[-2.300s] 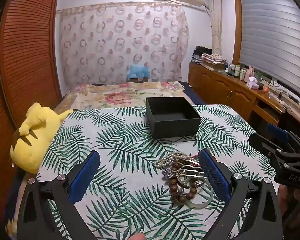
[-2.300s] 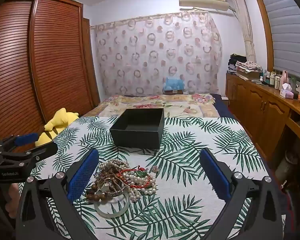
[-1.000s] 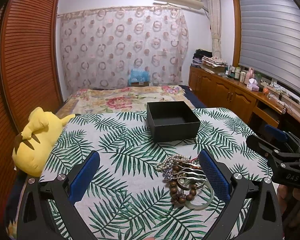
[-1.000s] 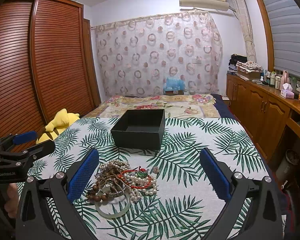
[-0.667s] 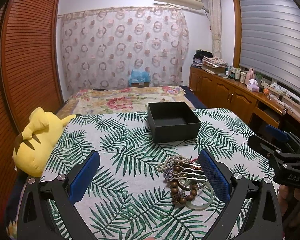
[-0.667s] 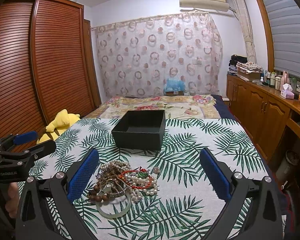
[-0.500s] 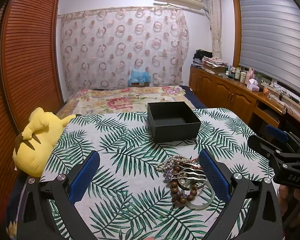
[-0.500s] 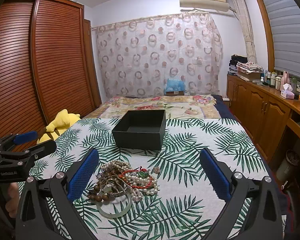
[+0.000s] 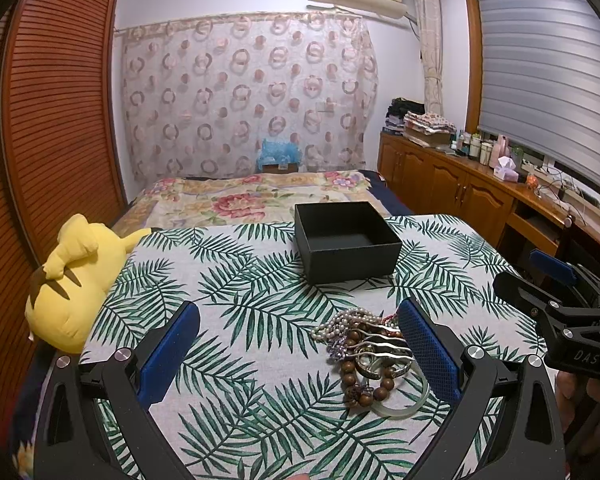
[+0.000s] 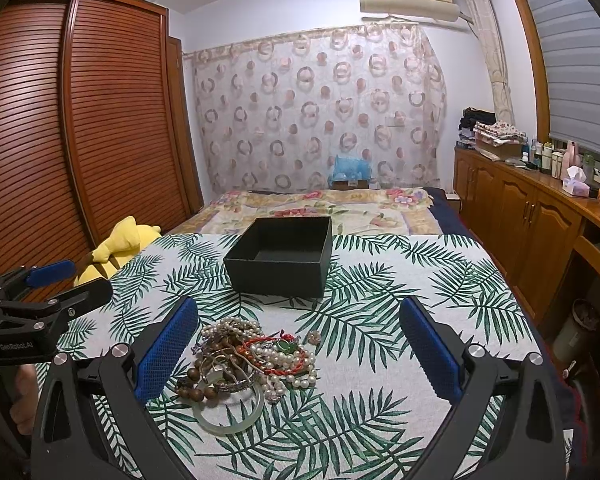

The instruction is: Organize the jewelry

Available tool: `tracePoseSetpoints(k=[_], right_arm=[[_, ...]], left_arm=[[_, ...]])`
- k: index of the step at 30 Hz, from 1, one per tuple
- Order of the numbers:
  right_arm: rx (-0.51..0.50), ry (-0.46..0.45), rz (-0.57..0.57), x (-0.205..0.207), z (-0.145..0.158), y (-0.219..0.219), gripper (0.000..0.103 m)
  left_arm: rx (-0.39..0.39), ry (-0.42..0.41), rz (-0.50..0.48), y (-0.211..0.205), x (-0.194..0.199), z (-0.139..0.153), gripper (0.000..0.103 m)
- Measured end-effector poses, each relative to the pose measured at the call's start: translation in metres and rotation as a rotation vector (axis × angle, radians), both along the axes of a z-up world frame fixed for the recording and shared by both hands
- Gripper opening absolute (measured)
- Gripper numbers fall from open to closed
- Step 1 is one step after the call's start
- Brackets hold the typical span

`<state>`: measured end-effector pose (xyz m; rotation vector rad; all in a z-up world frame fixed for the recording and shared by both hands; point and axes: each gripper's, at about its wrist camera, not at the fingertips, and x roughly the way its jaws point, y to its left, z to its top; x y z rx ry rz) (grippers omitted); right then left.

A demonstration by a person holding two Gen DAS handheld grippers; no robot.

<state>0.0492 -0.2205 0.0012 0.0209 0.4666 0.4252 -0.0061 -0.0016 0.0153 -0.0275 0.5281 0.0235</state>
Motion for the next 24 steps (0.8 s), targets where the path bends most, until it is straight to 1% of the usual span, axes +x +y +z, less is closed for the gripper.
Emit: tracePoseSetpoints(k=[14,15,21,24], right_arm=[[-0.001,0.0,0.0,0.0,0.002,0.0,0.101],[-0.002,0.0,0.001,-0.002,-0.003,0.002,0.101],[-0.004,0.011,0.01,0.002,-0.011,0.005,0.101],[-0.009,0.018,0.013,0.003,-0.016,0.005,0.101]], left_arm=[[0.001,0.002,0.001,0.0,-0.001,0.0,0.095],[0.001,0.004,0.001,0.001,-0.001,0.0,0.095],[-0.004,0.023,-0.001,0.005,0.003,-0.012,0.095],[-0.012,0.047,-0.007,0.008,0.008,-0.019,0.095]])
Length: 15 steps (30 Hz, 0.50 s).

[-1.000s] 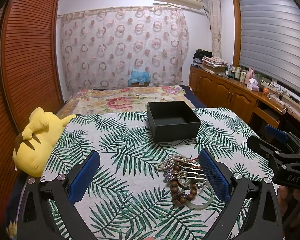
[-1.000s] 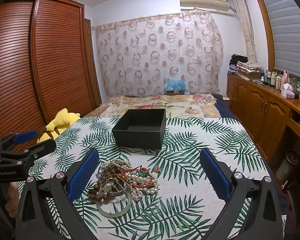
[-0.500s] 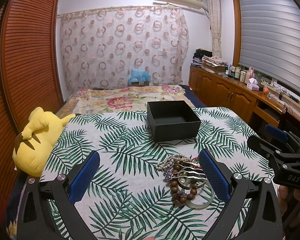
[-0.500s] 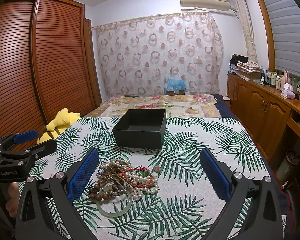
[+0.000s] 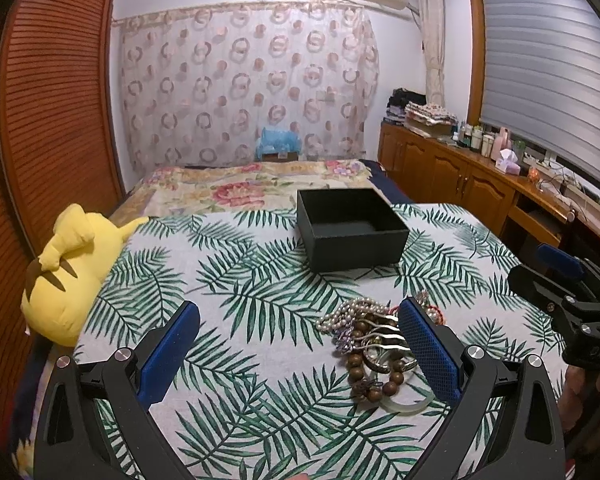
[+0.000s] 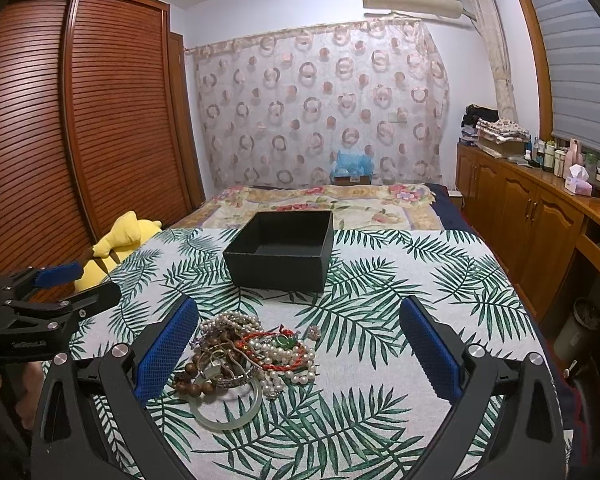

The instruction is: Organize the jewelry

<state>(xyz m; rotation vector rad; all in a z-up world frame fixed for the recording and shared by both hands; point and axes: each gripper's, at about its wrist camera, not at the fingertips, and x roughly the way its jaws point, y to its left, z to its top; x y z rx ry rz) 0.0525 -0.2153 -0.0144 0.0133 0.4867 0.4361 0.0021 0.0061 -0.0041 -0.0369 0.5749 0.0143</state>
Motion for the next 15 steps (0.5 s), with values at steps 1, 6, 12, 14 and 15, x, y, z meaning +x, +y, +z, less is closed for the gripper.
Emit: tracePoseSetpoints(k=[1,6,12,14,15], right_arm=[[-0.003,0.003,0.003,0.001,0.0,-0.003,0.101],[-0.017,0.03,0.015,0.006,-0.012,-0.007,0.101],[-0.029,0.077,0.037,0.013,-0.033,-0.011,0.094],[-0.032,0.089,0.044,0.015,-0.038,-0.012,0.09],[-0.034,0.095,0.047,0.015,-0.041,-0.012,0.089]], left_arm=[[-0.003,0.007,-0.002,0.001,0.002,-0.002,0.095],[-0.02,0.05,-0.026,0.004,0.009,-0.015,0.095],[-0.035,0.094,-0.087,-0.002,0.02,-0.031,0.095],[-0.022,0.118,-0.108,-0.006,0.028,-0.037,0.095],[-0.024,0.131,-0.12,-0.007,0.031,-0.04,0.095]])
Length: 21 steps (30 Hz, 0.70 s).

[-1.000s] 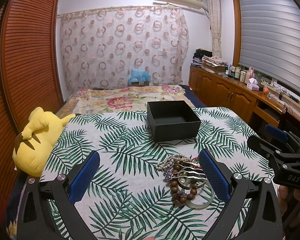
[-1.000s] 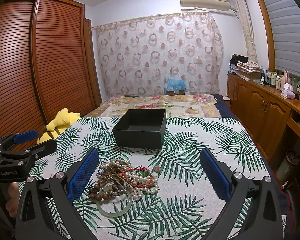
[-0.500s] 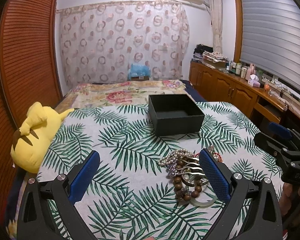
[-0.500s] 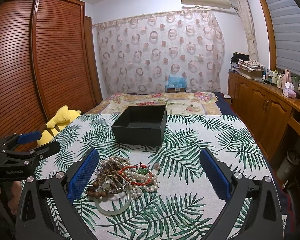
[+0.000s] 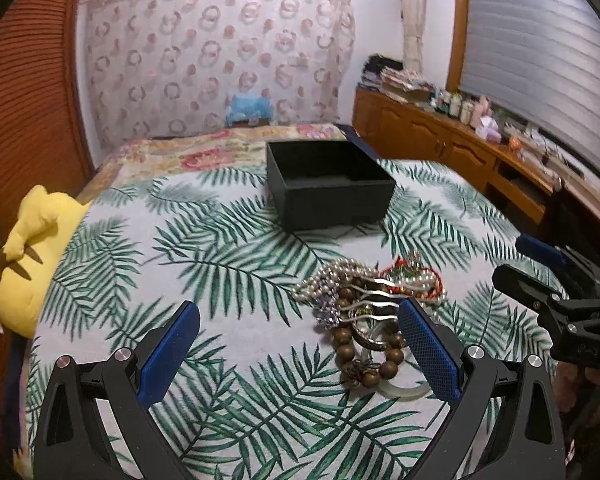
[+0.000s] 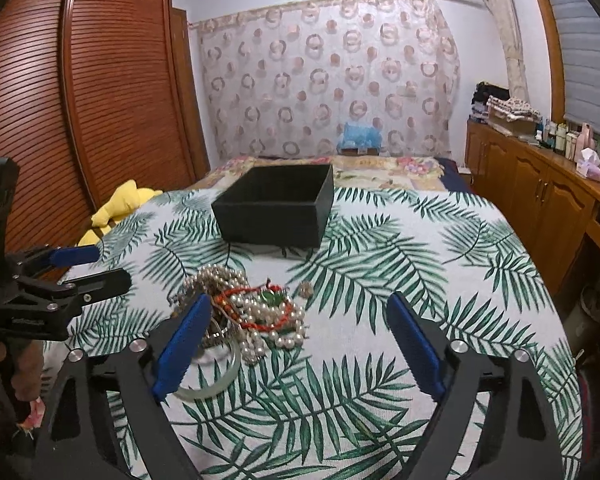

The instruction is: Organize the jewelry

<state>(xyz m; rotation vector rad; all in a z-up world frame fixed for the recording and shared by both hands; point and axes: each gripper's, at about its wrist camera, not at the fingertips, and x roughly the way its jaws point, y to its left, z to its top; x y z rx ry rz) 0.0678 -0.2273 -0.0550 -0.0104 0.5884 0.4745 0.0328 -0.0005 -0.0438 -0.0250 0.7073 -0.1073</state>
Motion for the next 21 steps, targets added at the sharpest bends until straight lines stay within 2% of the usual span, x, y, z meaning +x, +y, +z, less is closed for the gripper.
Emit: tracePoseSetpoints(k=[4,8,15,17,21], right_arm=[[-0.007,0.02,0.021,0.001,-0.007,0.002,0.089],[-0.026,0.03,0.04,0.002,-0.011,0.005,0.089],[-0.053,0.049,0.063,0.008,-0.014,0.008,0.089],[-0.06,0.056,0.072,0.011,-0.014,0.009,0.087],[-0.076,0.059,0.087,0.013,-0.015,0.012,0.085]], left_arm=[[-0.021,0.046,-0.027,0.003,0.012,-0.011,0.093],[-0.05,0.088,-0.048,0.008,0.024,-0.016,0.073],[-0.038,0.135,-0.067,0.016,0.046,-0.025,0.055],[-0.025,0.158,-0.079,0.016,0.055,-0.029,0.044],[-0.016,0.182,-0.108,0.017,0.067,-0.034,0.038]])
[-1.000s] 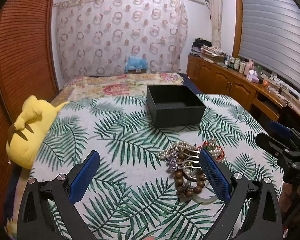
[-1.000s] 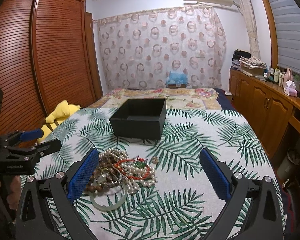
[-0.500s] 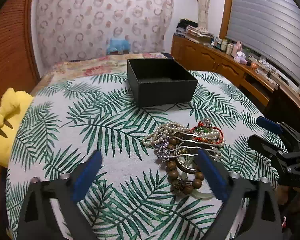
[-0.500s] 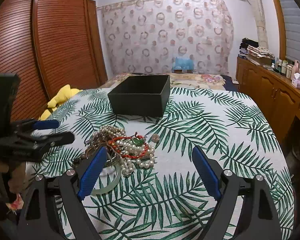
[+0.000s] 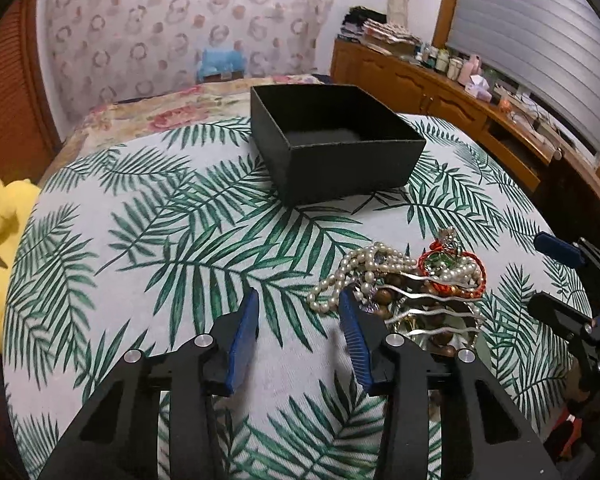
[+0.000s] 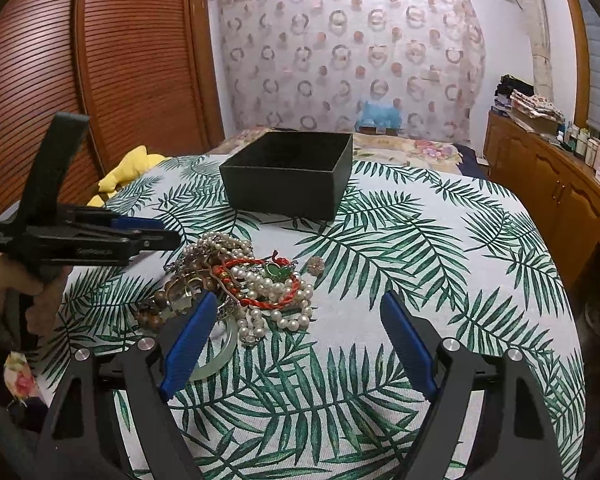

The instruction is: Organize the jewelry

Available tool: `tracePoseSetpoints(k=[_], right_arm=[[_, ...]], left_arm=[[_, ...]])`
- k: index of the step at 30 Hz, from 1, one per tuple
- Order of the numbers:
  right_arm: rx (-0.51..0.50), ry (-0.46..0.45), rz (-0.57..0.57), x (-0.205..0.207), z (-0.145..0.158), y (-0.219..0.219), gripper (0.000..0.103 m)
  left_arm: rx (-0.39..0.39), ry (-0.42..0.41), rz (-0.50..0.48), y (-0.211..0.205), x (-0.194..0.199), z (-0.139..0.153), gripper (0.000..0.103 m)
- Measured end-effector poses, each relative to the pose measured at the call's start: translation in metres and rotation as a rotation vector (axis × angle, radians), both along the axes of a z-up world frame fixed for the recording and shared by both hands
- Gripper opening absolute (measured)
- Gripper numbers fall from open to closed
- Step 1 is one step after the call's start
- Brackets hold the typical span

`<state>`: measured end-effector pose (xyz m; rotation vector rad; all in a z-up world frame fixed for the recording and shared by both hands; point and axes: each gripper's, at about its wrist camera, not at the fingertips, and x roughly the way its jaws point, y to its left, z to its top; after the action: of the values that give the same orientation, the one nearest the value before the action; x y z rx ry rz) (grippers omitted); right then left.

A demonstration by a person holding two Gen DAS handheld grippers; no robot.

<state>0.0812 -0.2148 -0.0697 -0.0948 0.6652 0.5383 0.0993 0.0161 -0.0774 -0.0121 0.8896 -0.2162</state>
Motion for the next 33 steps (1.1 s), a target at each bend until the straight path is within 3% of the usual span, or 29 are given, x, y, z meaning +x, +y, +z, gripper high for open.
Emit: tracePoseSetpoints(k=[3,6,13,15,16,22,23,33], right_arm=[[-0.008,0.002,0.005,0.001,0.0,0.0,0.085],[-0.011,0.004,0.004,0.0,0.001,-0.001,0.085],[-0.011,0.004,0.01,0.0,-0.001,-0.001,0.085],[-0.014,0.007,0.012,0.0,-0.002,0.001,0.085],[-0.016,0.01,0.012,0.0,-0.003,0.0,0.085],[-0.02,0.024,0.011,0.004,-0.007,-0.003,0.085],[-0.022,0.024,0.013,0.005,-0.006,-0.004,0.085],[-0.054,0.031,0.031,0.019,-0.001,-0.007,0.079]], left_arm=[[-0.003,0.027,-0.027,0.0,0.009,-0.004,0.036],[0.041,0.05,-0.054,-0.004,0.016,-0.01,0.035],[0.13,0.024,-0.076,-0.014,0.028,-0.012,0.032],[0.131,0.008,-0.082,-0.015,0.032,-0.012,0.024],[0.13,0.001,-0.094,-0.017,0.032,-0.012,0.013],[0.161,-0.02,-0.073,-0.02,0.036,-0.011,0.006],[0.163,-0.036,-0.065,-0.019,0.034,-0.008,0.0],[0.099,-0.149,-0.03,-0.005,0.015,0.037,0.0]])
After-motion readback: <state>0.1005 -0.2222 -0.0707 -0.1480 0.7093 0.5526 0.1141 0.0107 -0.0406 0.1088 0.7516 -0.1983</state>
